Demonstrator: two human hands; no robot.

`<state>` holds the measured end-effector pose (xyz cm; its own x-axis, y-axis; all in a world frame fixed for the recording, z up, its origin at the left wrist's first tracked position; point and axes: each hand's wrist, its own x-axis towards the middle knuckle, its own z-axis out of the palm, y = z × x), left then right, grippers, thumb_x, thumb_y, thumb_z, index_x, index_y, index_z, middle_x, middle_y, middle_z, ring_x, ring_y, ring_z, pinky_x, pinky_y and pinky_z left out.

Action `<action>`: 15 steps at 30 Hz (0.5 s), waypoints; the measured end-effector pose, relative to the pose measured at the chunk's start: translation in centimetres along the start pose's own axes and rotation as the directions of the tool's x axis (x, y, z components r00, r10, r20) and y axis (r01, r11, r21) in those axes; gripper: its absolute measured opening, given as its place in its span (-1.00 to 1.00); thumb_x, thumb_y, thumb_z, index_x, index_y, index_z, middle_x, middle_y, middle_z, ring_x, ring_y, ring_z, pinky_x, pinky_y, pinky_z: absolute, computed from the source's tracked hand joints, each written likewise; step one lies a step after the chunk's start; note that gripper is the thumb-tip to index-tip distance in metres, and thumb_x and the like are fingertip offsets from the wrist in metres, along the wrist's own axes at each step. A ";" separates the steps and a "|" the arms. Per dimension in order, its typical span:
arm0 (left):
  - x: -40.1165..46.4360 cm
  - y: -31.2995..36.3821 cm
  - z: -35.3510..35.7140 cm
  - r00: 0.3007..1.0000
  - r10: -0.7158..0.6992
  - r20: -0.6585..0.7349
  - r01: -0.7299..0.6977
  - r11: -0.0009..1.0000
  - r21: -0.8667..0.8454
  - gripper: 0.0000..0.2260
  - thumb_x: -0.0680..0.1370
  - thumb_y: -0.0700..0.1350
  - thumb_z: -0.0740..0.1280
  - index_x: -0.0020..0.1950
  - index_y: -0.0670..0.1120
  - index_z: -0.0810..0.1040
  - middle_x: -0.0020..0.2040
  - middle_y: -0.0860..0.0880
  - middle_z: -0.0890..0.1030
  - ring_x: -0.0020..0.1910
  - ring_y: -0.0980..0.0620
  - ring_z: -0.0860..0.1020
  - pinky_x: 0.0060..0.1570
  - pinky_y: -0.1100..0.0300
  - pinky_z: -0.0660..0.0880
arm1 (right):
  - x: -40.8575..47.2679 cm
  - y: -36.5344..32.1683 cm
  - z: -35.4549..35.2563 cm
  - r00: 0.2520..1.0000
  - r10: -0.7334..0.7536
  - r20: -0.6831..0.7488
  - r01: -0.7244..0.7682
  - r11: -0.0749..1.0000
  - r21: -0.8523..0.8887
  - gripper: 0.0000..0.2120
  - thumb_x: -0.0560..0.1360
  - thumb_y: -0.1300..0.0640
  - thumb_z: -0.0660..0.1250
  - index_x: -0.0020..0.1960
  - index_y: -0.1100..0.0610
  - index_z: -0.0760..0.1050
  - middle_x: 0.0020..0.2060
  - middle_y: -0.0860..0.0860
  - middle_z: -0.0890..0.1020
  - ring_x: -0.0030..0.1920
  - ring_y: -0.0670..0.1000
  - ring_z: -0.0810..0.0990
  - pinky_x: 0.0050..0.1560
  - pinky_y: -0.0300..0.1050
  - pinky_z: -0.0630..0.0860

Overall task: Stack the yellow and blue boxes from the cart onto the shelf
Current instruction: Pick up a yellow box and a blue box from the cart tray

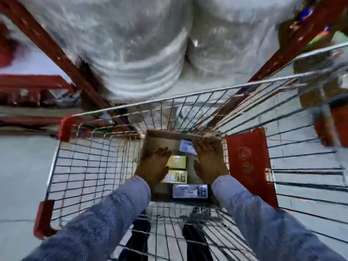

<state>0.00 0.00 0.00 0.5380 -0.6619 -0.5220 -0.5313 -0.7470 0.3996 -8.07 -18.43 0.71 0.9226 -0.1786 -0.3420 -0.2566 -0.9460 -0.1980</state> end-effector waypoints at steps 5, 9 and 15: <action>4.2 -1.8 2.5 0.999 0.007 0.041 -0.008 0.999 0.038 -0.52 0.60 -0.25 0.23 0.52 -0.12 0.24 0.55 -0.18 0.25 0.50 -0.14 0.24 0.43 0.05 0.20 | 2.6 1.4 3.9 0.999 0.014 0.039 -0.017 0.996 0.087 -0.39 0.39 0.26 0.35 0.42 0.25 0.33 0.40 0.25 0.42 0.36 0.30 0.40 0.32 0.27 0.37; 5.8 -3.2 2.5 0.997 0.008 0.077 -0.001 0.996 -0.089 -0.50 0.48 -0.29 0.44 0.39 -0.11 0.42 0.41 -0.18 0.40 0.39 -0.16 0.39 0.37 0.05 0.35 | 3.8 2.5 5.4 0.996 0.013 0.091 -0.019 0.998 0.062 -0.32 0.39 0.27 0.35 0.48 0.17 0.24 0.46 0.15 0.36 0.42 0.21 0.32 0.37 0.20 0.35; 6.8 -3.5 1.6 0.980 0.091 0.176 -0.100 0.994 0.040 -0.50 0.49 -0.17 0.45 0.40 -0.12 0.40 0.37 -0.19 0.38 0.34 -0.16 0.43 0.35 0.01 0.38 | 4.2 2.8 6.0 0.996 0.027 0.088 -0.033 0.997 0.071 -0.34 0.39 0.31 0.33 0.46 0.15 0.25 0.43 0.14 0.40 0.38 0.19 0.37 0.34 0.15 0.40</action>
<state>4.52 -1.78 -6.18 0.3635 -0.7058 -0.6080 -0.6082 -0.6742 0.4191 -6.64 -20.18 -6.83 0.8864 -0.1799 -0.4265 -0.3071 -0.9180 -0.2510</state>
